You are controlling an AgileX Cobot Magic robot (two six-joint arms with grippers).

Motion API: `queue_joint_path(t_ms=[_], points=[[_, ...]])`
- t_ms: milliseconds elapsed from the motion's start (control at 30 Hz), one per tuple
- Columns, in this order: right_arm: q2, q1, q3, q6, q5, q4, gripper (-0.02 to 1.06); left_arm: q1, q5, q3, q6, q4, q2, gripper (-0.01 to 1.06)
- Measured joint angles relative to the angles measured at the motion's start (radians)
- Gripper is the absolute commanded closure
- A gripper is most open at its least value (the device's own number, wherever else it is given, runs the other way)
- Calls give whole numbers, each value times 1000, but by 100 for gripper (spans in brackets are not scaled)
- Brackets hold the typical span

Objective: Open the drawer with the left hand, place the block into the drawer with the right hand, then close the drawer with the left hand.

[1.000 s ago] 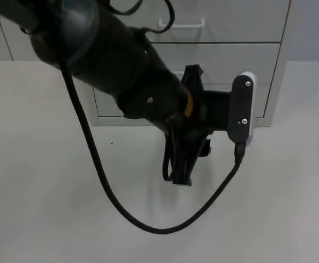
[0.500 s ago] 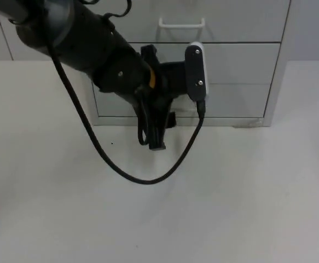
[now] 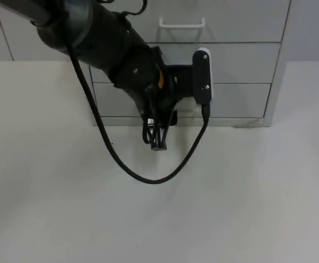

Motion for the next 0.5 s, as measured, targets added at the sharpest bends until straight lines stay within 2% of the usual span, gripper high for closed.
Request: queue_joint_path(t_ms=[67,300,400,467,500], points=[[0,0,0,0,-1,0,-1,-16,-14,-2,-7,0,13,72],[0,0,0,0,-9,12,-1,-19,-32,-4,-12,-2,15,59],[0,0,0,0,-9,12,-1,-17,-39,-4,-14,5,24,60],[0,0,0,0,-9,12,-1,-17,-39,-4,-14,7,26,71],[0,0,0,0,-9,12,-1,-17,-39,-4,-12,7,30,71]])
